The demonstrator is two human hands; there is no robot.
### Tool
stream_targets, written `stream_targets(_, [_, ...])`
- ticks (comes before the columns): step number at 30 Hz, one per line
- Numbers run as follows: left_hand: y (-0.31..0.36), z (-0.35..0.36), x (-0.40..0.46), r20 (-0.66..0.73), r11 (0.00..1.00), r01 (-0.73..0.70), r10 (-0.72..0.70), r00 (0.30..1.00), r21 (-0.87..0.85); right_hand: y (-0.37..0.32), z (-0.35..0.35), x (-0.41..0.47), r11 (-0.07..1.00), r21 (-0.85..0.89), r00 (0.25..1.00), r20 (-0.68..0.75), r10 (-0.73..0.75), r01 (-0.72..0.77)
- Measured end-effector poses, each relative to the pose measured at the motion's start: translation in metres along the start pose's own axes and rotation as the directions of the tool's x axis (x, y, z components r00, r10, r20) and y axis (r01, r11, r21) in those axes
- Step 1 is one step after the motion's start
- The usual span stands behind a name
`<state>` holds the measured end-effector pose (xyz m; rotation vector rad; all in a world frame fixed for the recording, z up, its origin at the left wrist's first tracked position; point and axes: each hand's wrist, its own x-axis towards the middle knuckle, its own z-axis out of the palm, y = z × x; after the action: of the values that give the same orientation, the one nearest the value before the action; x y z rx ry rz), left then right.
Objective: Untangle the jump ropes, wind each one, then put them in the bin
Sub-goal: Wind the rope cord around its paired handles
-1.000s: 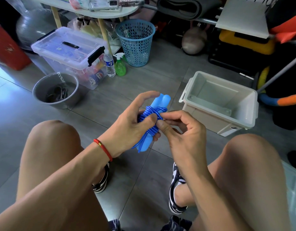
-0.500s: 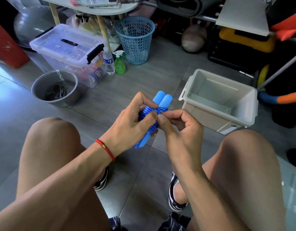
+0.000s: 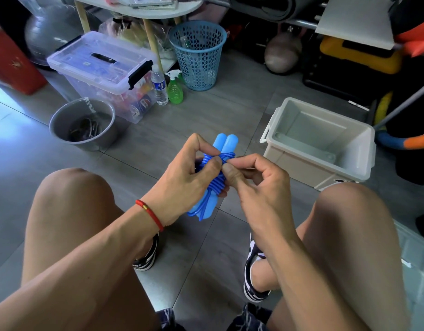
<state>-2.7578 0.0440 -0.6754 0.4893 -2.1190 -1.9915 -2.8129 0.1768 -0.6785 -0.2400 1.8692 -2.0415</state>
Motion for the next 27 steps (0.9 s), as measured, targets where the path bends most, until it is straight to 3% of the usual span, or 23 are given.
stream_targets(4, [0.001, -0.004, -0.002, -0.004, 0.994, 0.072, -0.073, 0.997, -0.086, -0.004, -0.005, -0.002, 0.999, -0.052, 0.994, 0.106, -0.007, 0.013])
stream_targets(9, [-0.002, 0.001, -0.004, -0.009, 0.989, 0.108, -0.109, 0.994, -0.105, -0.002, -0.001, -0.001, 0.996, -0.085, 0.999, 0.038, -0.021, 0.024])
stream_targets(16, [-0.004, 0.001, -0.004, -0.035, 0.995, 0.094, -0.095, 0.995, -0.041, 0.007, 0.007, 0.000, 0.997, -0.007, 0.996, -0.041, 0.080, -0.081])
stream_targets(21, [-0.009, -0.002, -0.005, -0.030, 0.999, 0.053, -0.053, 0.998, 0.000, 0.016, 0.007, 0.005, 0.988, 0.013, 0.987, 0.028, 0.155, -0.156])
stream_targets(24, [-0.010, -0.004, -0.005, -0.016, 0.999, 0.039, -0.039, 0.999, 0.007, 0.024, 0.006, 0.008, 0.993, -0.051, 0.994, 0.044, 0.104, -0.102])
stream_targets(27, [-0.012, -0.003, -0.005, -0.025, 0.999, 0.045, -0.045, 0.999, -0.029, 0.037, 0.009, 0.008, 0.973, -0.228, 0.999, 0.001, -0.046, 0.045])
